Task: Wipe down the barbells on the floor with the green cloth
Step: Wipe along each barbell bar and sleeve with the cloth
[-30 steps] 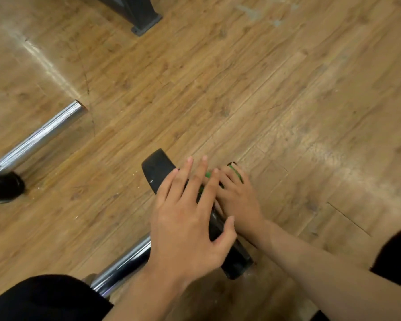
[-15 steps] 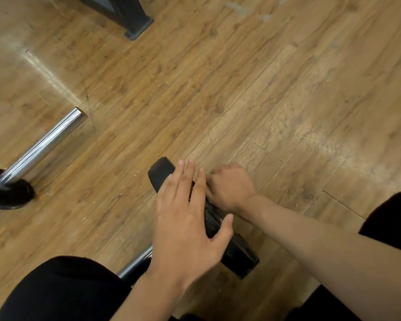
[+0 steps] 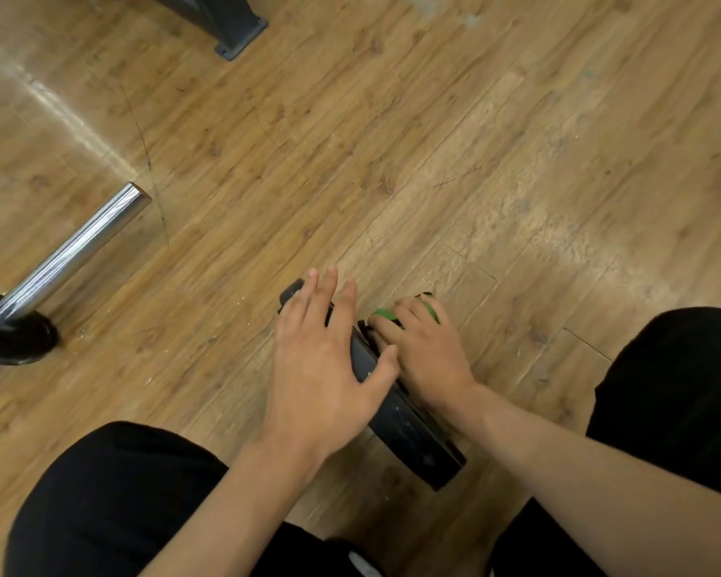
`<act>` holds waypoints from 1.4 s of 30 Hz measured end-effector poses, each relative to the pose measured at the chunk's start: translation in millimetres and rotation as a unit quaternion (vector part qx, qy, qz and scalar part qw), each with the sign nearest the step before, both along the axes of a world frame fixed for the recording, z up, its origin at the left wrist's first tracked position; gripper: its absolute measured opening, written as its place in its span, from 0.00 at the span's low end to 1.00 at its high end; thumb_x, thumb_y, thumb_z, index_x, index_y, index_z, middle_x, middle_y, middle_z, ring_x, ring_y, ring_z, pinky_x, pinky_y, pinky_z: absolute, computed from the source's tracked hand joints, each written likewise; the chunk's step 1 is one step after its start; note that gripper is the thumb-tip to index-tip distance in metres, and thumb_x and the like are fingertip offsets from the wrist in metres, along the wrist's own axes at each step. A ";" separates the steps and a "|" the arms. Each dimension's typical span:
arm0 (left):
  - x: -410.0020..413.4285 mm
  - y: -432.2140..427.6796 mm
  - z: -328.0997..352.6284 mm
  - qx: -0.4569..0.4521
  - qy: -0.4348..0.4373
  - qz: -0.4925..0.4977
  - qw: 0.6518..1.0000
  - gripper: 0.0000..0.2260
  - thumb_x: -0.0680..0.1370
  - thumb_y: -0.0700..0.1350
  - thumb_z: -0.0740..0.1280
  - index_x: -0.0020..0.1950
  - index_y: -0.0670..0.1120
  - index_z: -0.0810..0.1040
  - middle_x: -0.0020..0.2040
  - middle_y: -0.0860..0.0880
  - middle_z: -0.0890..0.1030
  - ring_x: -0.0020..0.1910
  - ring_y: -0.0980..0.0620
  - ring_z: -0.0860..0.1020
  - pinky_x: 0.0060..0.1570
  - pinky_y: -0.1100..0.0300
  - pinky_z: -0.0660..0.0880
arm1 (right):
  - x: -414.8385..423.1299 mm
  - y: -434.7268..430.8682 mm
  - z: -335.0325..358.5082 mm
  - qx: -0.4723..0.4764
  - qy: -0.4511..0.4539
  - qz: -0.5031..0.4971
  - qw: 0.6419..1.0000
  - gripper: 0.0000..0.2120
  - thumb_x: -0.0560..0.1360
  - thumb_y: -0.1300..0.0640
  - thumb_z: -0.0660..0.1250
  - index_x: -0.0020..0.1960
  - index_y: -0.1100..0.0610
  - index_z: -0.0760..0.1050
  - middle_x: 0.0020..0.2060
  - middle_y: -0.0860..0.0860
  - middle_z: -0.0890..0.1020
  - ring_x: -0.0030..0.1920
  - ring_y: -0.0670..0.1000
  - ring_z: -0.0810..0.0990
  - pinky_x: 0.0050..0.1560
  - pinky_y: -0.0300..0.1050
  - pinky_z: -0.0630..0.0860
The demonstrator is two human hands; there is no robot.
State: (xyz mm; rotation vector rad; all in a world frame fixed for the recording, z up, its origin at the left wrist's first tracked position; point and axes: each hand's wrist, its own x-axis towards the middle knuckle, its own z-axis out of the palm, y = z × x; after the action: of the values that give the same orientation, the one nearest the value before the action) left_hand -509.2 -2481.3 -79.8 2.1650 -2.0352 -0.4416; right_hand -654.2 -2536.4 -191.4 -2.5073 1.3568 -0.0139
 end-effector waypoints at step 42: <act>75.2 -65.9 -4.7 -0.084 -0.088 0.020 0.992 0.38 0.74 0.71 0.60 0.73 0.45 0.77 0.80 0.44 0.69 0.84 0.44 0.57 0.81 0.49 0.52 | 85.2 -95.4 -53.0 -0.183 -0.187 0.070 0.963 0.18 0.83 0.47 0.59 0.69 0.51 0.77 0.63 0.53 0.79 0.67 0.58 0.75 0.67 0.58 0.71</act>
State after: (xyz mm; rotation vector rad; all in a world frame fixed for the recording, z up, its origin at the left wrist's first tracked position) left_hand -434.1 -2547.2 -84.5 2.2057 -2.0271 -0.0733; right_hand -569.0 -2631.8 -244.5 -2.6981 1.0973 -0.7332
